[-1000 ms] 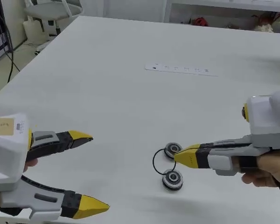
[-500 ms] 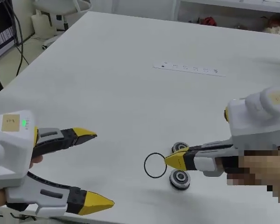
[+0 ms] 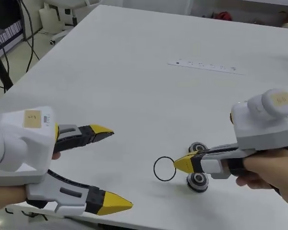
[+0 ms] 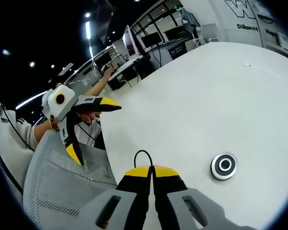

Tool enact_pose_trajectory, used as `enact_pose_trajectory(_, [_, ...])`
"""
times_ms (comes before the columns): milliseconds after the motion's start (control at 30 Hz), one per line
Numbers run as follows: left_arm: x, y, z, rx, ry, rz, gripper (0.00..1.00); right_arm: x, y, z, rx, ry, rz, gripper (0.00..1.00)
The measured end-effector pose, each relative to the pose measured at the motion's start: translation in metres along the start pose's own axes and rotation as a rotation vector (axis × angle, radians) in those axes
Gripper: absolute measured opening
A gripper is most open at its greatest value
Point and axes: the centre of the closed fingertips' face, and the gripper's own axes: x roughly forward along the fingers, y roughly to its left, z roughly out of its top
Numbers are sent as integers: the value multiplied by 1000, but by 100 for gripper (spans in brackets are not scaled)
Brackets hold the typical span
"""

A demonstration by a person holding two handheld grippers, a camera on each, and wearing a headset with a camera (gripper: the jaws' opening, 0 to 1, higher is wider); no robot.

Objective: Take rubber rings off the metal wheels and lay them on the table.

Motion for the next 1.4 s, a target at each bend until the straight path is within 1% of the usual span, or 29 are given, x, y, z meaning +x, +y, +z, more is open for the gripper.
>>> enact_pose_trajectory(100, [-2, 4, -1, -4, -9, -2, 85, 4, -3, 0, 15, 6, -15, 0])
enact_pose_trajectory(200, [-3, 7, -2, -7, -18, -8, 85, 8, -5, -4, 20, 24, -28, 0])
enact_pose_trajectory(367, [-1, 9, -8, 5, -4, -25, 85, 12, -10, -7, 23, 37, -57, 0])
enact_pose_trajectory(433, [1, 8, -10, 12, 3, -42, 85, 12, -12, -7, 23, 36, -65, 0])
enact_pose_trajectory(567, [6, 9, -11, 28, 14, -58, 85, 12, -16, -9, 32, 40, -80, 0])
enact_pose_trajectory(733, [10, 9, -9, 40, 6, -69, 85, 15, -21, -13, 36, 56, -92, 0])
enact_pose_trajectory(800, [11, 10, -9, 46, 4, -68, 85, 17, -22, -13, 42, 61, -95, 0])
enact_pose_trajectory(1000, [7, 15, -8, 35, -11, -48, 84, 23, -23, -12, 45, 67, -98, 0])
enact_pose_trajectory(1167, [3, 17, -9, 19, -13, -47, 85, 26, -25, -13, 50, 67, -103, 0])
enact_pose_trajectory(1300, [3, 18, -9, 14, -19, -46, 85, 27, -26, -12, 58, 60, -105, 0])
enact_pose_trajectory(1400, [3, 18, -9, 18, -19, -51, 85, 27, -27, -13, 56, 64, -109, 0])
